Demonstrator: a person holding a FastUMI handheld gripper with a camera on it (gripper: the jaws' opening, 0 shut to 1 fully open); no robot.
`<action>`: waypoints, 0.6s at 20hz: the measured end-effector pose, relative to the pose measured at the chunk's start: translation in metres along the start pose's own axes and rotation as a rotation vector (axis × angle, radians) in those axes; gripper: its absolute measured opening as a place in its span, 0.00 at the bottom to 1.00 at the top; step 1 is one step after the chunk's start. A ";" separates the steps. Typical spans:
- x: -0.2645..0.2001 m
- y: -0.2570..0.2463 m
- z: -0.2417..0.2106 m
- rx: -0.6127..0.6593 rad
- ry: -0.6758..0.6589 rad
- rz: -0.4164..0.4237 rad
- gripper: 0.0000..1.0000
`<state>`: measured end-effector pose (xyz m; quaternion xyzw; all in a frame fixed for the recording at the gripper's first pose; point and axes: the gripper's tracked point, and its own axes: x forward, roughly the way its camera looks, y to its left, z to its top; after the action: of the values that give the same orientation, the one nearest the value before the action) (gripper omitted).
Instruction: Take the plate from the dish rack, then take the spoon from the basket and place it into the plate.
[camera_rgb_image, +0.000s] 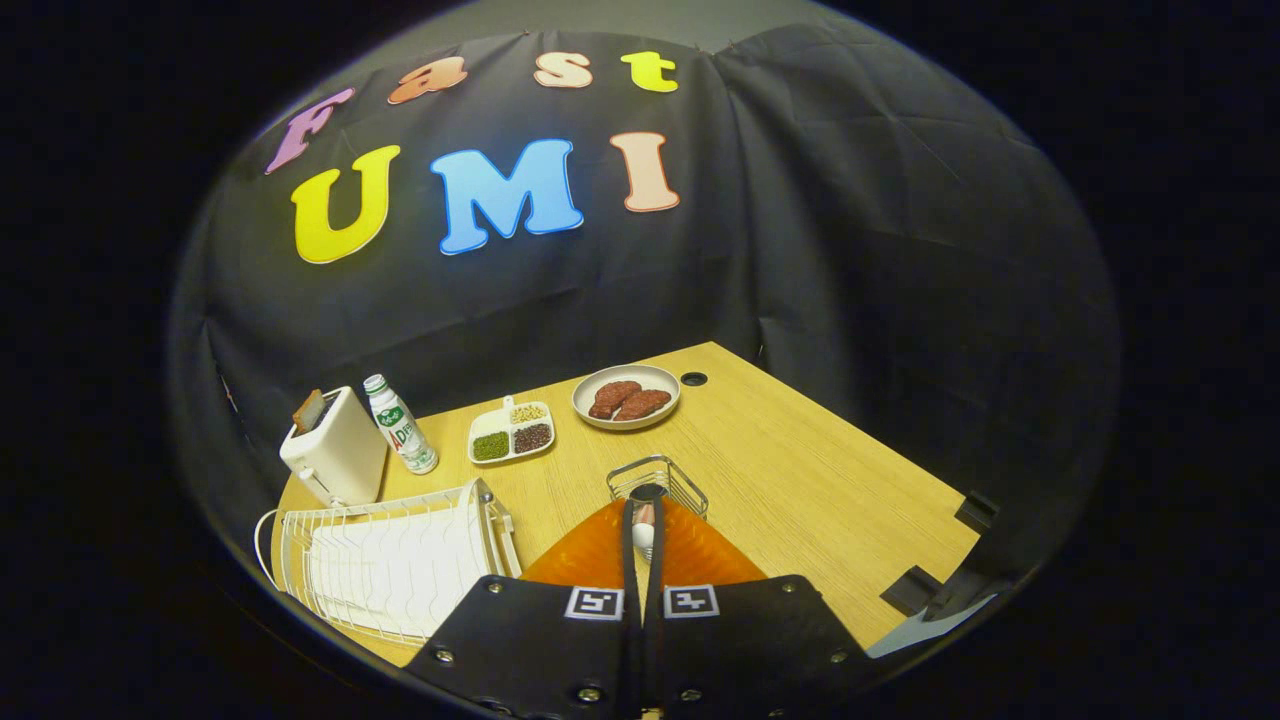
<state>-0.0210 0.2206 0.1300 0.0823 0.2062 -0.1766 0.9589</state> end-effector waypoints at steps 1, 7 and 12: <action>-0.006 0.004 0.003 -0.005 -0.008 0.010 0.01; -0.045 0.036 0.012 -0.051 -0.051 0.091 0.01; -0.079 0.075 0.001 -0.099 -0.062 0.190 0.01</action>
<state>-0.0605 0.3138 0.1708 0.0484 0.1764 -0.0770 0.9801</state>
